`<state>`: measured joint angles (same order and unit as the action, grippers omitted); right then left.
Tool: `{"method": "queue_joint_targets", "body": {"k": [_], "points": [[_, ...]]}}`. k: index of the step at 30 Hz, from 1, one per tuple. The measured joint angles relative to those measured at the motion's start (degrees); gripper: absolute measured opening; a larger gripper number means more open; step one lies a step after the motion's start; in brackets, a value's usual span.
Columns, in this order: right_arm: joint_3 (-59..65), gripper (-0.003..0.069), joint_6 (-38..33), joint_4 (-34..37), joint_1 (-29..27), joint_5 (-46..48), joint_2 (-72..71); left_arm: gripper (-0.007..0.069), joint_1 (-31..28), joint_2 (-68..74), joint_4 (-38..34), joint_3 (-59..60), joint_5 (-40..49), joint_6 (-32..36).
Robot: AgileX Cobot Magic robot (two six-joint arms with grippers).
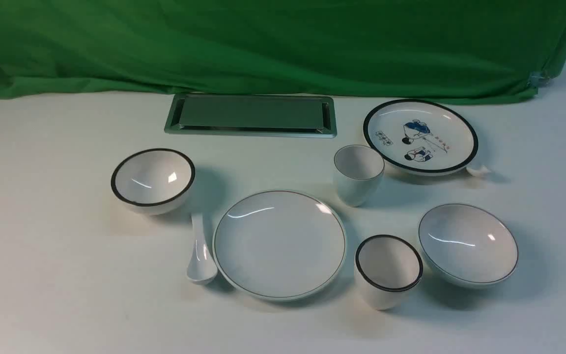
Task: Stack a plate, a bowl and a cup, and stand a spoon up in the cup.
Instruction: Use the right arm to grab a blue rice bowl
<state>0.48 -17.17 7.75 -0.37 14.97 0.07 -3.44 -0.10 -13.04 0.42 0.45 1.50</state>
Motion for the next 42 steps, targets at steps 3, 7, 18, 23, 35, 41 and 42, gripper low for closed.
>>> {"method": "queue_joint_targets", "body": {"k": [3,7,18,23,35,41,42], "points": [[0.00,0.0238,0.00,0.00,0.00,0.00,0.00,0.0006,0.00,0.00,-1.12,0.00,-3.38,-2.42],[0.00,0.0238,0.00,0.00,0.00,0.00,0.00,0.0006,0.00,0.00,-2.32,0.00,-8.39,-5.24],[0.00,0.0238,0.00,0.00,0.00,0.00,0.00,0.0006,0.00,5.31,-1.55,-14.82,-22.56,-25.78],[0.00,0.0238,-0.06,-0.06,0.00,-2.40,0.00,0.0006,0.00,21.60,5.52,-38.65,14.61,-23.79],[0.00,0.0238,28.90,6.60,0.53,-23.45,0.00,0.0006,0.00,60.89,-2.14,-57.86,61.94,1.94],[0.00,0.0238,34.71,7.16,0.53,-27.96,0.00,0.0006,0.00,62.45,-3.45,-52.14,60.67,5.44],[0.00,0.0238,35.88,7.20,0.53,-28.39,0.00,0.0006,0.00,62.45,-3.45,-51.55,60.33,5.98]]}}
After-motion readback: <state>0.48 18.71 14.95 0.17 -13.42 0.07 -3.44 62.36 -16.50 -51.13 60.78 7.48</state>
